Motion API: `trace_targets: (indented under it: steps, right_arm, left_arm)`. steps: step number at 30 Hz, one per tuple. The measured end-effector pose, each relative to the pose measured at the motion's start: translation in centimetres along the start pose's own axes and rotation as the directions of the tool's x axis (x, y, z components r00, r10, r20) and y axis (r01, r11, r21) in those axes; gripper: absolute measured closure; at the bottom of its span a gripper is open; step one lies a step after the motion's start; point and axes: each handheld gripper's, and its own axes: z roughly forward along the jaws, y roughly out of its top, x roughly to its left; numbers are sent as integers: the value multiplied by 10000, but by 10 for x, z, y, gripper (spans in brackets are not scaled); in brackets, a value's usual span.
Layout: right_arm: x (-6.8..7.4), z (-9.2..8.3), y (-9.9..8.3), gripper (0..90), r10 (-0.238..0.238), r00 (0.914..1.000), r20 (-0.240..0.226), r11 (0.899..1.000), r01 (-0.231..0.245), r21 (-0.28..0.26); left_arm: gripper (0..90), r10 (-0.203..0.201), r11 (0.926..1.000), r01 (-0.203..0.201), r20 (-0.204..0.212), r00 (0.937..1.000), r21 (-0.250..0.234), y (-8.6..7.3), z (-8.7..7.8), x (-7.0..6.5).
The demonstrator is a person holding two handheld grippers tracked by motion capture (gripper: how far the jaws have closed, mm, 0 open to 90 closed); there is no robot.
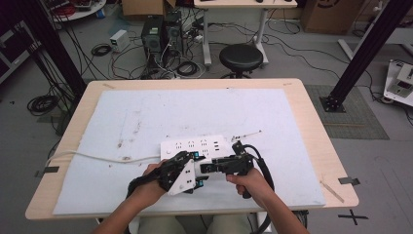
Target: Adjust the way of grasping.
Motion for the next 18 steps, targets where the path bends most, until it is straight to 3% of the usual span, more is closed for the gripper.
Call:
trace_targets:
  steps: [2,7,10,14,16,18]
  right_arm:
    - [0,0,0,585,9,10000,-63,10000,-10,-22]
    - [-1,-1,0,627,569,9983,-120,9983,-568,122]
    - [-1,0,0,633,534,9986,-47,9985,-534,85]
    - [-1,-3,0,635,267,9991,325,9996,-265,-53]
    - [-1,-8,1,635,192,9978,629,9997,-183,-148]
    - [-2,-14,1,636,123,9962,862,9995,-96,-311]
  left_arm:
    - [425,-12,10000,12,-24,10000,-1,0,0,0]
    - [424,161,9998,-160,-28,9999,147,0,1,-2]
    - [422,42,9999,-42,-33,10000,140,-2,3,-1]
    - [393,-773,9970,773,181,9968,8,-5,4,5]
    - [311,-1338,9910,1337,258,9907,38,-9,2,9]
    - [301,-1774,9841,1776,353,9835,-26,-14,0,11]
